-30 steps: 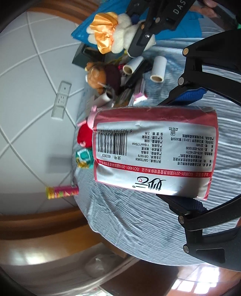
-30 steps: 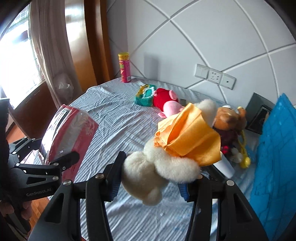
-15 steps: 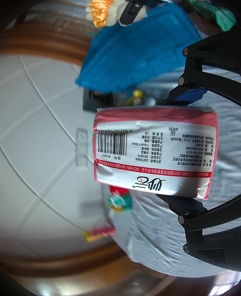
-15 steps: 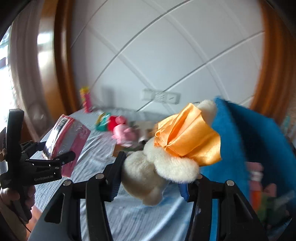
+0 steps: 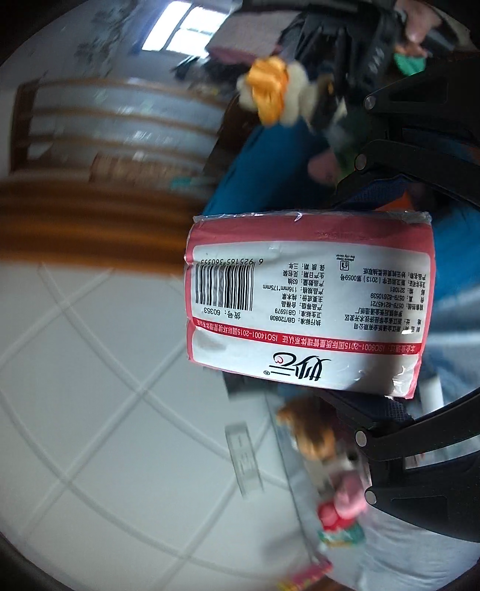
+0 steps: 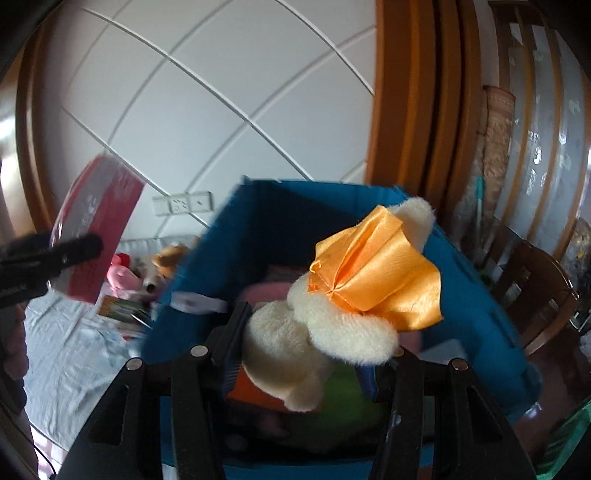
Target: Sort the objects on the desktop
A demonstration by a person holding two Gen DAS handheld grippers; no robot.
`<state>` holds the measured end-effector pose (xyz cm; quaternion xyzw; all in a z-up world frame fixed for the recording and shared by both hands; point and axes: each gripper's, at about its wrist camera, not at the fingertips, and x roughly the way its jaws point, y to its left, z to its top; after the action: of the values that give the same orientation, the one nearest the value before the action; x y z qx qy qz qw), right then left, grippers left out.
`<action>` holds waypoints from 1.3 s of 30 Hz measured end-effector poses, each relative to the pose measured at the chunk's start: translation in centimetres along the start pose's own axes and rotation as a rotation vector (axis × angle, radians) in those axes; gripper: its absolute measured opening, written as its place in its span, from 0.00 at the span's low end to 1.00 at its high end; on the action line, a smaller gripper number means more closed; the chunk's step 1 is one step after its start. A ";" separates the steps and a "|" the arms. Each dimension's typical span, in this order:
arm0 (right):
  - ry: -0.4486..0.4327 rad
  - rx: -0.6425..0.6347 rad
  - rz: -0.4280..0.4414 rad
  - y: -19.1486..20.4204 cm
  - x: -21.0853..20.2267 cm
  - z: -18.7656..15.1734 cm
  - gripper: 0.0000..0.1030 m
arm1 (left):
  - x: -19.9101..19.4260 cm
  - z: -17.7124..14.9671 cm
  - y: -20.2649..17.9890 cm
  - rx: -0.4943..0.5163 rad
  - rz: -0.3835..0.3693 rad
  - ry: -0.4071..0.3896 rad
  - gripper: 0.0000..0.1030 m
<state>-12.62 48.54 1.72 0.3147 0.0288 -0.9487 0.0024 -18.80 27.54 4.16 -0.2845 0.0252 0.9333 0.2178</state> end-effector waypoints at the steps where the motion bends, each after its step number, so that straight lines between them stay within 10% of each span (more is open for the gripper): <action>1: 0.021 -0.004 0.005 -1.3 0.4 -0.2 0.49 | 1.0 0.2 -1.9 0.020 -0.018 0.017 0.80; 15: 0.146 0.005 0.144 -7.7 2.8 -5.0 0.52 | 7.1 -3.1 -10.7 0.090 0.020 0.250 0.82; 20: 0.130 0.013 0.132 -7.9 2.3 -5.2 0.98 | 6.5 -3.4 -11.3 0.088 0.046 0.232 0.93; 39: 0.070 0.099 0.089 -10.8 1.4 -4.4 1.00 | 2.7 -2.7 -9.2 0.046 0.107 0.125 0.99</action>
<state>-11.36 59.58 -2.08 0.3482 -0.0320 -0.9365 0.0279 -15.51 36.47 1.13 -0.3354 0.0754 0.9231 0.1720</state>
